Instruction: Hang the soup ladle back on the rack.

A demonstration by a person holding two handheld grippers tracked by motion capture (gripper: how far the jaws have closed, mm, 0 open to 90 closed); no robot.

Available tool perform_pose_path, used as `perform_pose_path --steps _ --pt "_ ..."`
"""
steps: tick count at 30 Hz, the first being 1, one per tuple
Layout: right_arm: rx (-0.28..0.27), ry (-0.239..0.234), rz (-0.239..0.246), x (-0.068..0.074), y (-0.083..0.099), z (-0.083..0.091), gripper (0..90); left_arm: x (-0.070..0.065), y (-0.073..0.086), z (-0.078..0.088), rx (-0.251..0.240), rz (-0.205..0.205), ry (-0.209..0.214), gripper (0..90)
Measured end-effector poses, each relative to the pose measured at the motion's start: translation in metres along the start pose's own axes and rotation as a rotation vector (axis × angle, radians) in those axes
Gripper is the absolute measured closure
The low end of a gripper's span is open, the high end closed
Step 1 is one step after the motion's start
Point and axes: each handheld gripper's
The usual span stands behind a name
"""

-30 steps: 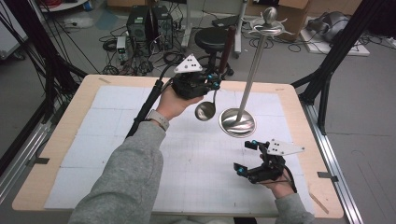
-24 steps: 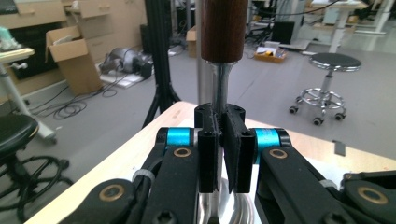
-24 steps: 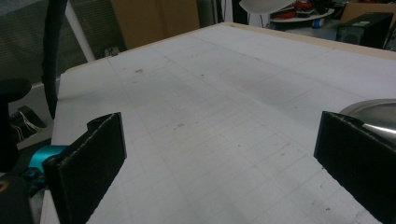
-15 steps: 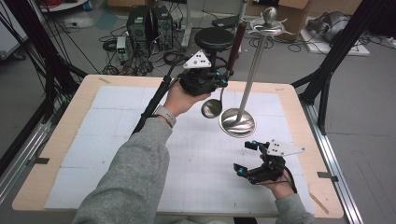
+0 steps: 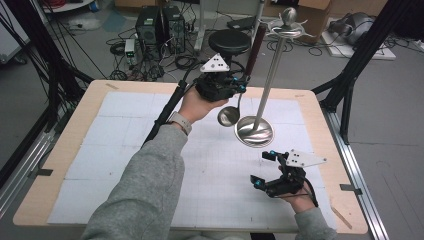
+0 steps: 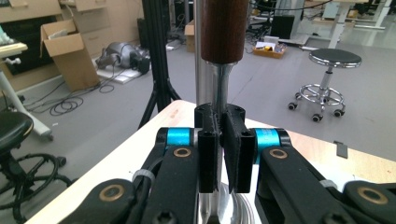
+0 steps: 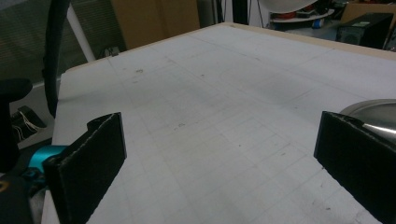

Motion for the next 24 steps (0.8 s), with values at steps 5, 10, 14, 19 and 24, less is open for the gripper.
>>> perform_pose_path --steps 5,10,14,19,24 --pt "0.005 -0.003 0.003 0.0 0.001 -0.001 1.4 0.002 -0.001 -0.004 0.003 0.006 -0.007 84.2" --pt "0.002 -0.002 -0.007 0.001 0.001 0.0 1.3 0.004 -0.003 -0.008 -0.016 0.003 0.002 84.2" --pt "-0.001 -0.003 -0.006 0.0 0.001 0.0 1.4 0.004 -0.002 -0.011 -0.015 0.012 0.0 84.1" --pt "0.001 -0.005 -0.01 0.0 0.001 -0.001 1.4 0.005 0.0 -0.012 0.006 0.002 -0.003 84.1" --pt "0.004 -0.002 -0.001 0.0 0.001 -0.001 1.3 0.005 -0.001 -0.013 0.01 0.008 -0.006 84.1"
Point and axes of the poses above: each handheld gripper's, and its own axes: z roughly backward along the jaws, y roughly out of its underside, x roughly to its left, and after that the axes turned 5 degrees about -z, right-handed
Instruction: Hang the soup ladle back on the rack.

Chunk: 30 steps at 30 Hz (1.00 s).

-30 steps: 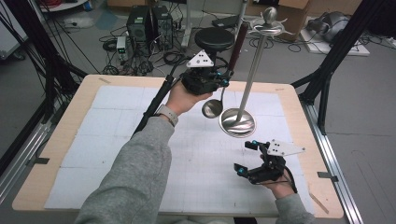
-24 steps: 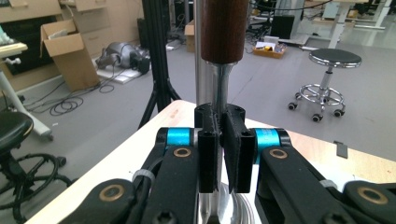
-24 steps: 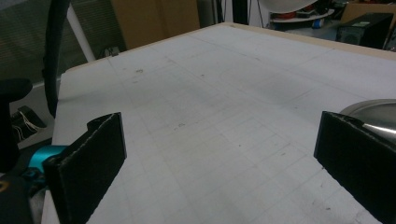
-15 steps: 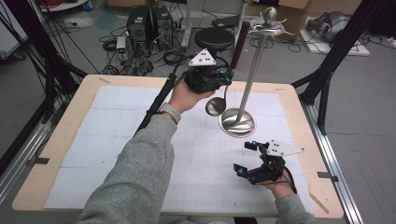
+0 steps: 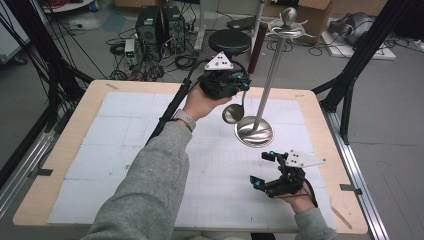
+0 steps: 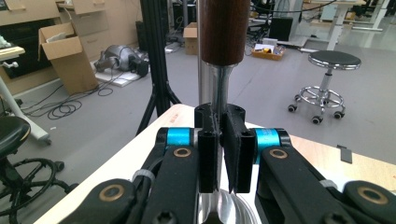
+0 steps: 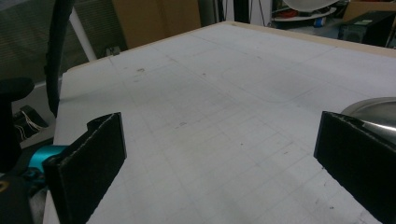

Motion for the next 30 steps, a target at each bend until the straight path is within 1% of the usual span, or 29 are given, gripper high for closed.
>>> perform_pose_path --steps 3,4,6,7,8,9,10,11,13,14,15,16,17,18,20,23,25,26,27,28,30 --pt "0.0 -0.002 0.0 0.0 0.0 0.0 1.4 0.001 0.0 -0.001 -0.002 0.003 0.001 84.1" --pt "0.0 -0.001 0.001 0.0 0.0 0.0 1.4 0.001 0.0 -0.002 -0.004 0.011 0.0 84.1" --pt "-0.002 -0.003 -0.001 0.0 0.0 0.0 1.4 0.0 0.0 -0.003 0.007 0.009 -0.001 84.1" --pt "-0.004 -0.002 0.002 -0.001 0.0 0.0 1.3 0.0 0.0 -0.005 0.014 0.015 -0.006 84.1" --pt "-0.001 -0.003 -0.004 0.0 0.0 0.0 1.4 0.0 0.0 -0.006 0.027 0.009 -0.009 84.2" --pt "-0.001 -0.002 0.002 -0.001 0.0 -0.001 1.4 0.0 0.0 -0.007 0.03 0.011 -0.013 84.2" --pt "0.002 -0.004 -0.005 0.0 0.0 -0.001 1.3 0.0 0.001 -0.008 0.028 0.017 -0.017 84.1" --pt "0.002 -0.003 -0.001 0.0 0.0 -0.001 1.4 0.0 0.001 -0.009 0.035 0.017 -0.018 84.1" --pt "0.005 -0.005 -0.001 0.0 0.0 -0.001 1.4 0.0 0.001 -0.01 0.043 0.02 -0.012 84.1" --pt "0.0 -0.004 -0.003 0.0 0.0 -0.001 1.4 0.0 0.001 -0.011 0.043 0.016 -0.011 84.1" --pt "0.001 -0.003 -0.006 0.0 0.0 -0.001 1.4 -0.001 0.001 -0.013 0.039 0.022 -0.013 84.1" --pt "0.002 -0.004 -0.008 0.0 0.0 -0.001 1.4 -0.001 0.0 -0.013 0.049 0.015 -0.011 84.1" --pt "0.001 -0.004 -0.003 -0.001 0.0 -0.001 1.4 -0.002 0.0 -0.014 0.042 0.022 -0.011 84.1" --pt "-0.001 -0.003 0.001 -0.001 0.0 -0.001 1.4 -0.002 0.0 -0.015 0.052 0.018 -0.009 84.1" --pt "0.0 -0.004 -0.003 0.0 0.0 -0.001 1.4 -0.003 0.0 -0.016 0.052 0.025 -0.01 84.1" --pt "0.001 -0.003 -0.003 0.0 0.0 -0.001 1.3 -0.003 0.0 -0.017 0.058 0.018 -0.016 84.0" --pt "-0.002 -0.004 0.001 0.0 0.0 0.0 1.4 -0.004 0.0 -0.017 0.058 0.03 -0.024 83.3" --pt "-0.002 -0.004 0.001 0.0 0.0 -0.001 1.4 -0.004 0.0 -0.018 0.043 0.037 -0.018 81.3" --pt "-0.001 -0.003 0.001 -0.001 0.0 -0.001 1.4 -0.003 0.0 -0.018 0.032 0.048 -0.019 73.8" --pt "0.001 -0.003 -0.003 0.0 0.0 -0.001 1.4 -0.003 0.0 -0.018 0.028 0.052 -0.03 66.9" --pt "0.003 -0.005 -0.007 0.0 0.0 -0.001 1.4 -0.003 0.0 -0.016 0.026 0.028 -0.043 55.9"
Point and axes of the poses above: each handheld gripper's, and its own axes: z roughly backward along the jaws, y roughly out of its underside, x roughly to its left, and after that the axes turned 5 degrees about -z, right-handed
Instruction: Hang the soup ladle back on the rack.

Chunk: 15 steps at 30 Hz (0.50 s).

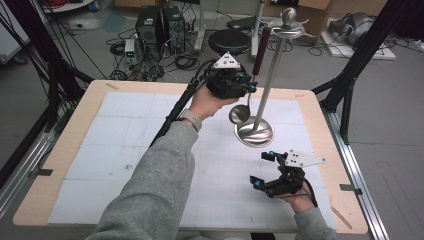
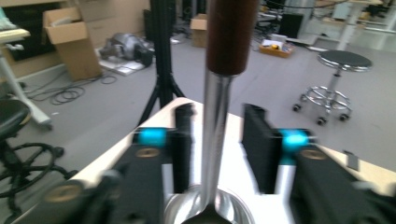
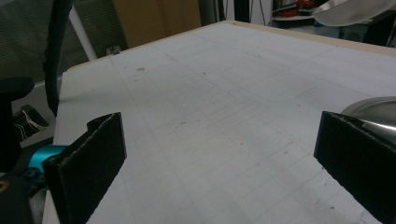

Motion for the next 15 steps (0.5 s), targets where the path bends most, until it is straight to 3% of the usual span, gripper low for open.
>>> perform_pose_path --steps 4,6,7,9,15 --pt "-0.005 0.005 0.008 -0.001 0.0 0.0 1.4 -0.002 0.003 0.006 0.025 -0.076 -0.001 40.1" --pt "0.001 0.004 0.001 -0.001 0.0 0.0 1.4 -0.006 0.005 0.011 0.004 -0.111 -0.054 33.1" --pt "0.002 0.005 0.006 -0.001 0.001 0.0 1.3 -0.007 0.005 0.014 -0.005 -0.098 -0.058 24.3" --pt "0.006 0.005 0.007 -0.001 0.001 -0.001 1.4 -0.008 0.008 0.02 -0.03 -0.096 -0.04 21.0" --pt "0.01 0.005 0.007 -0.001 0.001 -0.002 1.4 -0.009 0.019 0.038 -0.022 -0.105 -0.018 5.7"
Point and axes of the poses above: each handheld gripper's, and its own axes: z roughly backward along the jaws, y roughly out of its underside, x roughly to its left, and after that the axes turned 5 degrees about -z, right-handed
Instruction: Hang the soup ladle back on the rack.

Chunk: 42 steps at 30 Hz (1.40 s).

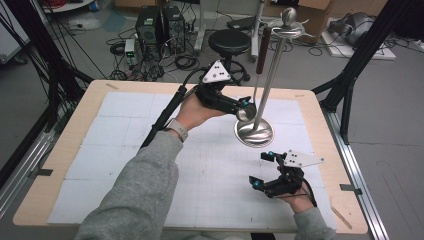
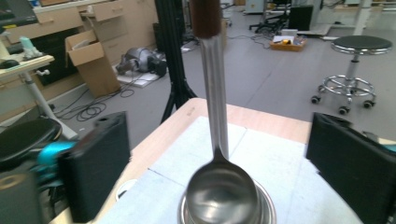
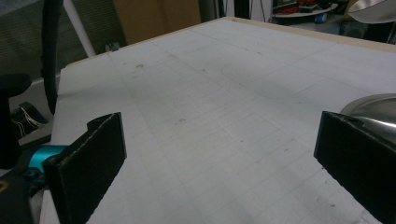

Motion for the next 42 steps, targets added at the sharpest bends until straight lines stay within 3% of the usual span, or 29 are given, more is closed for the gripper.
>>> perform_pose_path --steps 3,4,7,11,13,20,25,31,34,42 --pt "-0.003 0.004 -0.002 0.0 0.0 0.0 1.4 0.001 0.007 0.01 -0.016 0.036 -0.018 1.7" --pt "-0.003 0.003 -0.003 -0.001 0.0 0.0 1.4 0.001 0.009 0.015 -0.012 0.028 -0.035 1.7" --pt "-0.001 0.003 -0.001 -0.001 0.0 -0.001 1.4 0.001 0.018 0.027 -0.014 0.05 -0.031 1.7" --pt "0.003 0.005 0.004 -0.001 0.0 -0.001 1.3 -0.001 0.032 0.044 -0.02 0.041 -0.032 1.7" --pt "0.004 0.005 0.002 -0.002 0.0 -0.002 1.4 -0.003 0.038 0.054 -0.041 0.018 -0.043 1.7" --pt "0.014 0.008 0.002 -0.002 0.0 -0.004 1.4 -0.005 0.059 0.084 -0.056 0.017 -0.056 1.7" --pt "0.004 0.011 -0.001 -0.005 -0.001 -0.003 1.4 0.001 0.075 0.106 -0.101 0.049 -0.102 1.7" --pt "-0.027 0.033 -0.005 -0.008 -0.003 0.003 1.4 0.011 0.098 0.131 -0.098 0.087 -0.161 1.7" --pt "-0.029 0.041 -0.008 -0.008 -0.003 0.004 1.4 0.013 0.109 0.143 -0.115 0.139 -0.167 1.7" --pt "-0.035 0.062 0.01 -0.008 -0.003 0.004 1.3 0.015 0.133 0.172 -0.126 0.176 -0.217 1.7"
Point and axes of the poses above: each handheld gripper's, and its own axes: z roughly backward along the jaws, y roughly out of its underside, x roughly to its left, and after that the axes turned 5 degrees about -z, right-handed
